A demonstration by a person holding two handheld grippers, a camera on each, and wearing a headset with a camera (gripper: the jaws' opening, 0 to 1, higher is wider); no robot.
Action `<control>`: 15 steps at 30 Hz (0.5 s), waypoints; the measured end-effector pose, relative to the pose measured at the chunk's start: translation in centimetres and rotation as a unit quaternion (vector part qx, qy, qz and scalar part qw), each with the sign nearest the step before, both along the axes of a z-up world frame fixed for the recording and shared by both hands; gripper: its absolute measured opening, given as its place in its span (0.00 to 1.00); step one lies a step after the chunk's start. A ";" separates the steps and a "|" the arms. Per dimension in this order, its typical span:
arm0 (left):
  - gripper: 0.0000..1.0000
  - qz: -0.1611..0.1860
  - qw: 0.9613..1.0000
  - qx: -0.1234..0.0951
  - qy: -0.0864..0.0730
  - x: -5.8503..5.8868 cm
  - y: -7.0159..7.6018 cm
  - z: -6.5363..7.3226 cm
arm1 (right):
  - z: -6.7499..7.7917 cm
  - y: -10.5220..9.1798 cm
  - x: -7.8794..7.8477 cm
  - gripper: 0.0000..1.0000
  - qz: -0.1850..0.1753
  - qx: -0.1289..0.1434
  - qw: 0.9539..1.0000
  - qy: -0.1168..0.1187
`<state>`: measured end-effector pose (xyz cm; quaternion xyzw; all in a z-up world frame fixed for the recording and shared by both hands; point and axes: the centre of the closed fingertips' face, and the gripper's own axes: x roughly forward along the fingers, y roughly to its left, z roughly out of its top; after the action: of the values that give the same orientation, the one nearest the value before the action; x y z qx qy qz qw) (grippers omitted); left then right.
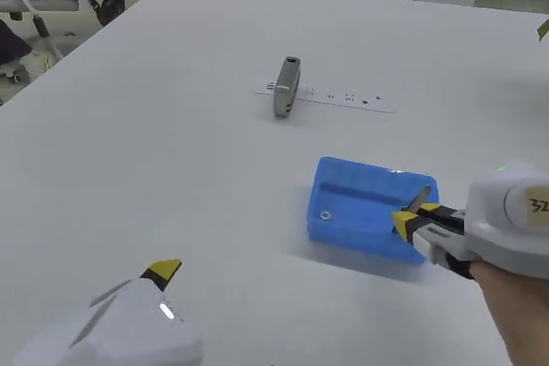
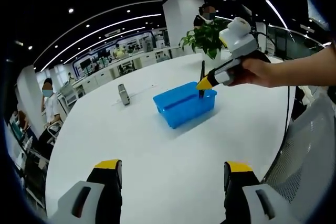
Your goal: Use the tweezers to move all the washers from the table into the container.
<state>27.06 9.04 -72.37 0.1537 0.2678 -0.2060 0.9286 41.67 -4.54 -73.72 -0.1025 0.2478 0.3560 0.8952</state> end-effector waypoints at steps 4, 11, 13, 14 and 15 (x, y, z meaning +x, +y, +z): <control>0.72 -0.035 0.997 -0.037 -0.065 2.9 -2.7 5.4 | 2.7 0.3 -1.5 0.04 0.009 -0.004 0.999 -0.031; 0.48 -0.118 0.987 -0.082 -0.073 4.0 -7.3 9.9 | 4.8 0.9 -4.6 0.04 0.030 -0.016 0.998 -0.059; 0.46 -0.134 0.984 -0.097 -0.065 3.9 -8.3 10.4 | 4.7 1.0 -5.5 0.04 0.038 -0.020 0.997 -0.057; 0.46 -0.141 0.981 -0.109 -0.073 4.1 -9.0 11.0 | 4.6 1.0 -5.8 0.05 0.038 -0.024 0.997 -0.055; 0.45 -0.145 0.980 -0.111 -0.073 4.0 -9.2 11.2 | 4.6 0.9 -6.1 0.05 0.038 -0.025 0.997 -0.054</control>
<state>31.10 -0.21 -61.16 0.1016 0.1497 -0.3551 0.9172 35.55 -3.61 -69.13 -0.1535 0.2040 0.3774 0.8902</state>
